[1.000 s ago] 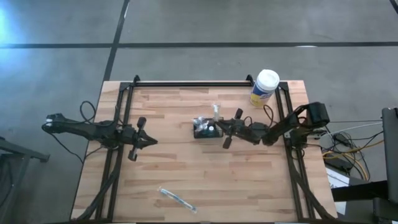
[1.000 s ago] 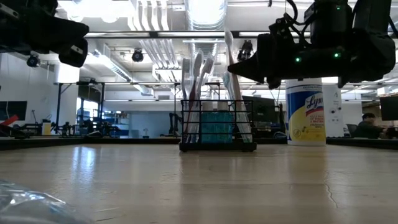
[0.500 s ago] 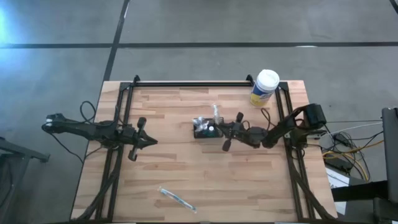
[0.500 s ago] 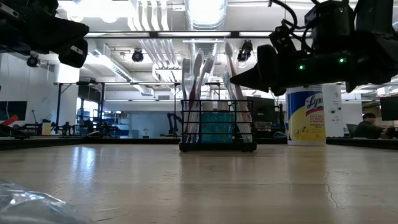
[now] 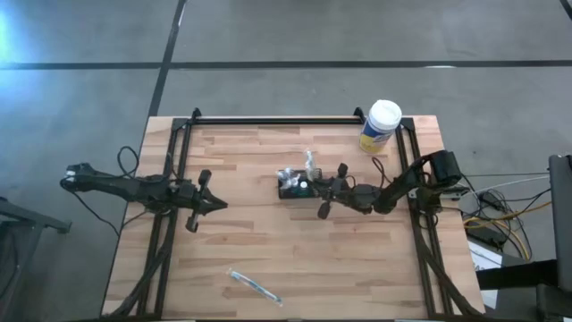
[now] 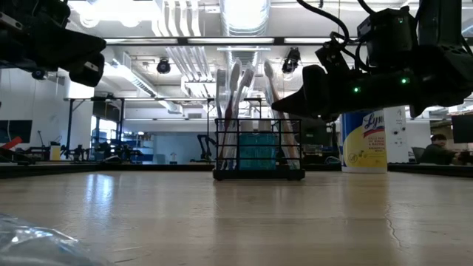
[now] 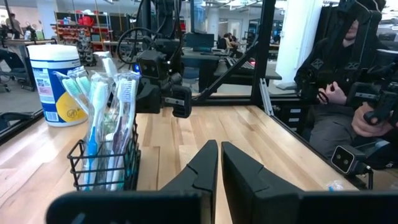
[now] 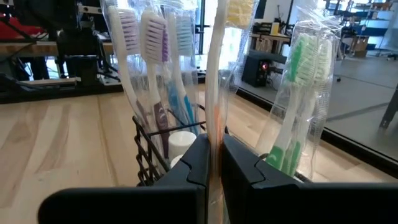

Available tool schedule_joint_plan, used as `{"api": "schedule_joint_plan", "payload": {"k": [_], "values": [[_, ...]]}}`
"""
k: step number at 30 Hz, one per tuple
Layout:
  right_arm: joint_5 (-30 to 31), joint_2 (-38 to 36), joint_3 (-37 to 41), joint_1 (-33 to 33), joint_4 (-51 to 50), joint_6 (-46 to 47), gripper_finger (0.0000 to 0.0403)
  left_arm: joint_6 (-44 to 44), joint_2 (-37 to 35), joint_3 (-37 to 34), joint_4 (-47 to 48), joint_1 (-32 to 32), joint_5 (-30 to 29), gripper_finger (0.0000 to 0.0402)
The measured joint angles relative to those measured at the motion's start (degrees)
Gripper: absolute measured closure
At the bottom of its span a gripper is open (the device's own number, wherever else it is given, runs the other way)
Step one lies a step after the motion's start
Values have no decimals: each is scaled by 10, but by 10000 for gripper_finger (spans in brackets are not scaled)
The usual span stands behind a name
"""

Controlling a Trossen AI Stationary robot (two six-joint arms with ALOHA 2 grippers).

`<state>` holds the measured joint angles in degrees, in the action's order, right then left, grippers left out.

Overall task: Pick & Place toothbrushing station
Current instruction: Put the orange toothbrush into the wire organizer

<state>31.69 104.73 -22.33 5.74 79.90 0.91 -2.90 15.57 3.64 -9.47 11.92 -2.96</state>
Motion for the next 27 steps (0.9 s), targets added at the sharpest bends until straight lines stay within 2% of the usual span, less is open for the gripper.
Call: {"api": "schedule_joint_plan", "payload": {"k": [17,27], "values": [[-8,-6,2,0,-17,37,278,-2,-1,1,-12,0,1,376],[-6,-42,4,0,-17,21,239,-2,-1,1,-12,0,3,376]]}}
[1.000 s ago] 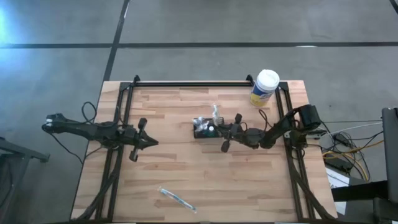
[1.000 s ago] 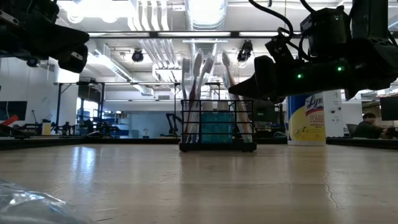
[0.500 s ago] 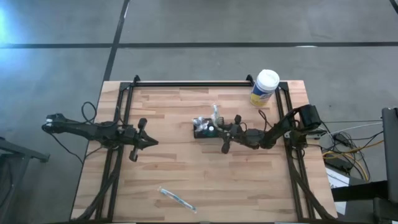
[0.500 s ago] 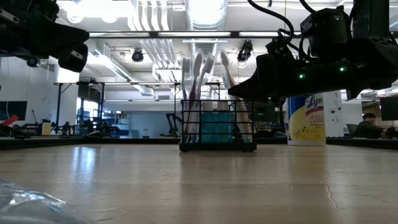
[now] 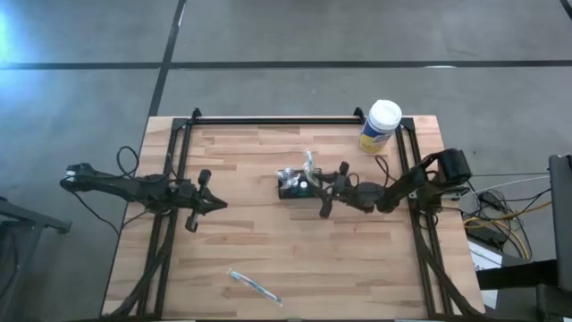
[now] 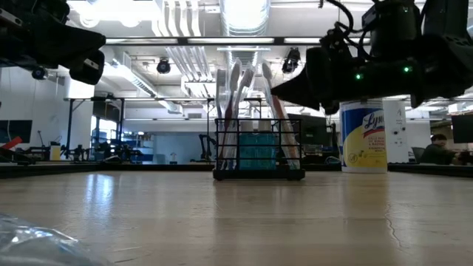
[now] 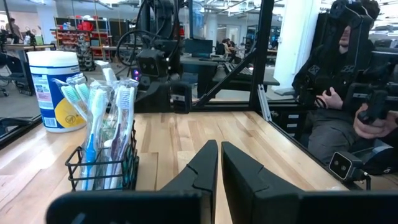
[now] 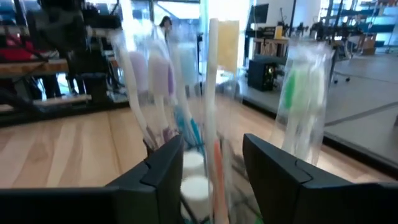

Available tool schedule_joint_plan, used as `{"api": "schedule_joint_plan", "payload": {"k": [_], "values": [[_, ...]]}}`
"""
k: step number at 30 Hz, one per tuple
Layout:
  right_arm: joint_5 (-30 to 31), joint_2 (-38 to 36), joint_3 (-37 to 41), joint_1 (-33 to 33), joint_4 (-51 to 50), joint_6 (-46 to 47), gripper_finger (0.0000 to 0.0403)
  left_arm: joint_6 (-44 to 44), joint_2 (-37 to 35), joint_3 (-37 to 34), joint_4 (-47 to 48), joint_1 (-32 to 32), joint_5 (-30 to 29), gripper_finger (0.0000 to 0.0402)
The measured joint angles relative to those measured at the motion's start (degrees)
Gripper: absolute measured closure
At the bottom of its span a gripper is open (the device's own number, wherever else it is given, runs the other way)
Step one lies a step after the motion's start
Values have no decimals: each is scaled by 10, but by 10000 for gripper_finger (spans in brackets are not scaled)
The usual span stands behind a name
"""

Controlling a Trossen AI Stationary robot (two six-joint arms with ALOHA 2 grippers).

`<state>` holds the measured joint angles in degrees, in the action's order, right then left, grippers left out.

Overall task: Pick & Place toothbrushing station
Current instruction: Put the orange toothbrush into the wire organizer

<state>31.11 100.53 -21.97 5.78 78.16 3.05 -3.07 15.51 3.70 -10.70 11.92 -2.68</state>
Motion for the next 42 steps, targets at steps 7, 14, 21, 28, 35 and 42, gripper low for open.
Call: {"api": "schedule_joint_plan", "payload": {"k": [7,14,21,28,35,42], "values": [[1,-19,-14,-1,-26,-7,236,0,0,0,-1,0,0,376],[4,-19,-61,-2,-109,-3,258,0,0,0,-4,0,-1,376],[39,-25,-64,-1,-119,-7,347,-1,0,-2,-4,0,-1,376],[13,-49,-52,0,-118,-8,386,-2,0,-3,-4,0,-3,376],[4,-40,-49,0,-114,0,388,-5,0,-3,-4,0,-3,376],[17,-40,-39,0,-114,-13,389,-4,0,-3,-4,0,-2,376]]}}
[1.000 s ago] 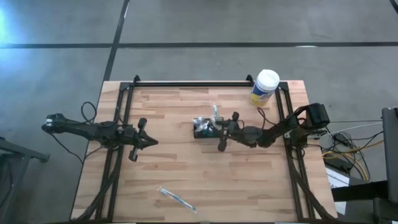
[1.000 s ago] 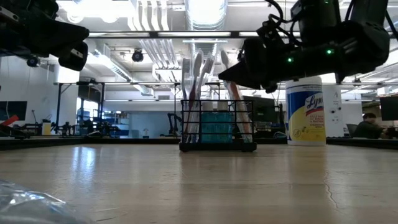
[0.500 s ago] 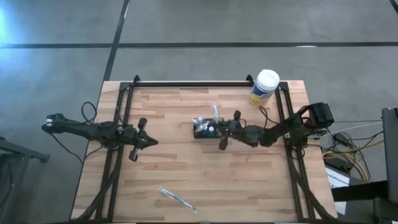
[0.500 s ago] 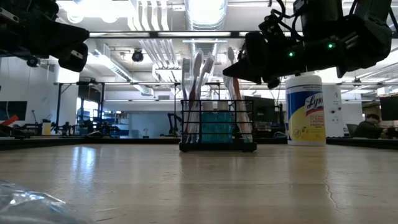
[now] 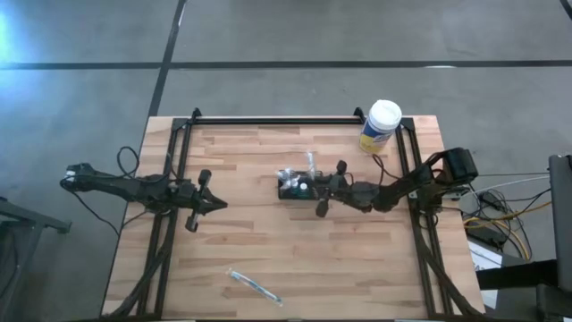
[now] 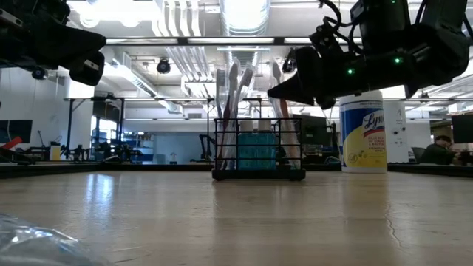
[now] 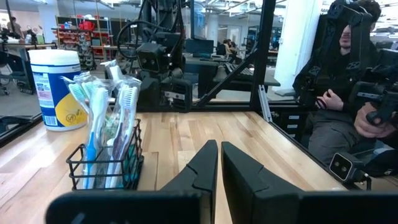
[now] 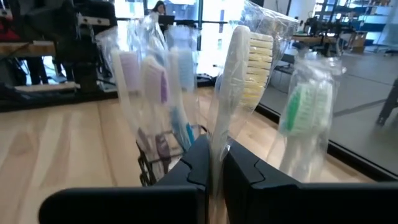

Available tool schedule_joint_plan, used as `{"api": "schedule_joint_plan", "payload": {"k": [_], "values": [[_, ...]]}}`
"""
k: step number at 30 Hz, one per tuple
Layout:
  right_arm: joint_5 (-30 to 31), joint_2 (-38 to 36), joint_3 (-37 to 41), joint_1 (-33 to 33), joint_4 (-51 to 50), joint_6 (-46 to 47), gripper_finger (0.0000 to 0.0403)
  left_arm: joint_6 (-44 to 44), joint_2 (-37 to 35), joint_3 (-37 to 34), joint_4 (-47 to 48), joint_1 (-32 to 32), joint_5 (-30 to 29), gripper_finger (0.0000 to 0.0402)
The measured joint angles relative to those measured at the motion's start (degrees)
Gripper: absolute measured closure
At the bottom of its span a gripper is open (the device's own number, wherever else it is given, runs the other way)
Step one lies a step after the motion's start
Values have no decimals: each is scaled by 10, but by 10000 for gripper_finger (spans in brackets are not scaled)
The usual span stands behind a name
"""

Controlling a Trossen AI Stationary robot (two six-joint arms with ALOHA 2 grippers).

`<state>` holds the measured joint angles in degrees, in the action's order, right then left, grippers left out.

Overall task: Pick & Place toothbrushing station
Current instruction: Put the orange toothbrush into the wire organizer

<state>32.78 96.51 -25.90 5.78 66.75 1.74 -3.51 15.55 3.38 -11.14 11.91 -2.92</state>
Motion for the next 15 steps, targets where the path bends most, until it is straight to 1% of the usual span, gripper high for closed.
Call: {"api": "schedule_joint_plan", "payload": {"k": [15], "values": [[-16,4,18,1,-15,-6,389,0,0,0,0,0,2,376]]}}
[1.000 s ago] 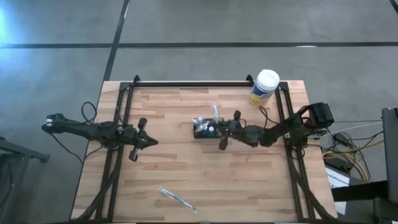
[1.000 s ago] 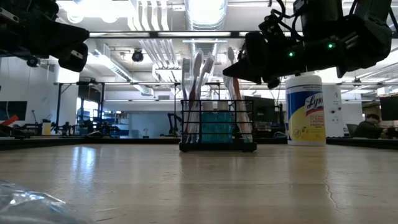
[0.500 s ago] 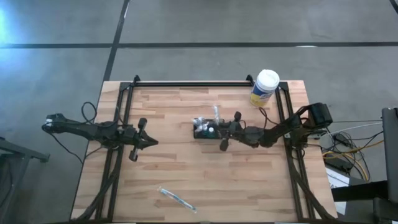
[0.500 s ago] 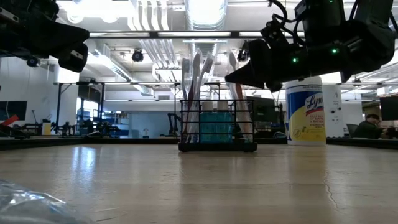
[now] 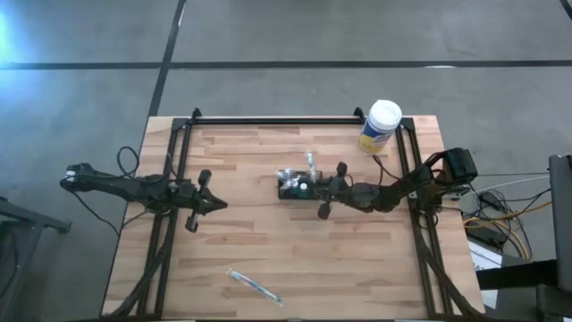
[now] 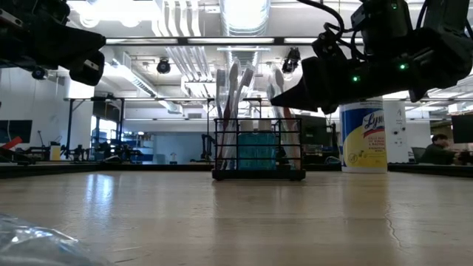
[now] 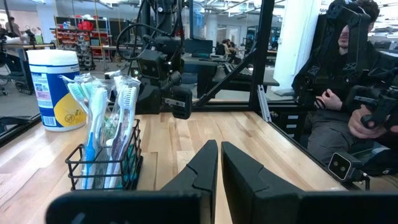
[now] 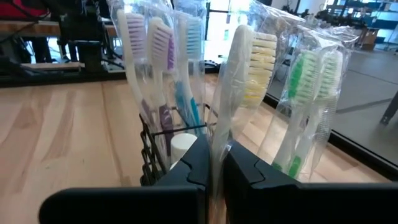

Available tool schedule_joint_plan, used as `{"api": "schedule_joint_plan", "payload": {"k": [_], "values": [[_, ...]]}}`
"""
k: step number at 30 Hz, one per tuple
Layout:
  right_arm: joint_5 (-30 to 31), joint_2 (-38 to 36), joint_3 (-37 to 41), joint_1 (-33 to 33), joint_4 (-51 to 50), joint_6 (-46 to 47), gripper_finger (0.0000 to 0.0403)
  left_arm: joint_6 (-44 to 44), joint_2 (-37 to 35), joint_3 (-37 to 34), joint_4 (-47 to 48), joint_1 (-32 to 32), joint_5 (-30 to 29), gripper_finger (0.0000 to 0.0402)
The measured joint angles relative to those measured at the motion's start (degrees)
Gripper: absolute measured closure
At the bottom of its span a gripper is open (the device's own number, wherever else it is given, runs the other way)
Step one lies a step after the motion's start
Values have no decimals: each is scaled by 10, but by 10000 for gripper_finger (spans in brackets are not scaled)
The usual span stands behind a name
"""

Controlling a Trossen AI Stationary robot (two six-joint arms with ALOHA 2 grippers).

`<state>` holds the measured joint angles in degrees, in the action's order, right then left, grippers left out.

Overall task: Pick & Place toothbrushing station
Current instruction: Put the orange toothbrush into the wire organizer, then put the blue toothbrush into the wire organizer

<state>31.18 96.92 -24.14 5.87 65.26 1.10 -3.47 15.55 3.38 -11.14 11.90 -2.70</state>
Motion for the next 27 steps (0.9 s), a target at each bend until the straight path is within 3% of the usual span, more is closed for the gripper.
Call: {"api": "schedule_joint_plan", "payload": {"k": [5,15,21,27], "values": [[-2,0,0,0,-11,6,375,0,0,0,0,0,0,376],[-1,-17,1,1,-9,19,260,3,0,0,0,0,0,376],[-1,-73,1,12,-19,12,220,3,0,0,0,0,-1,376],[-1,-179,3,36,-103,2,210,1,0,0,0,0,1,376]]}}
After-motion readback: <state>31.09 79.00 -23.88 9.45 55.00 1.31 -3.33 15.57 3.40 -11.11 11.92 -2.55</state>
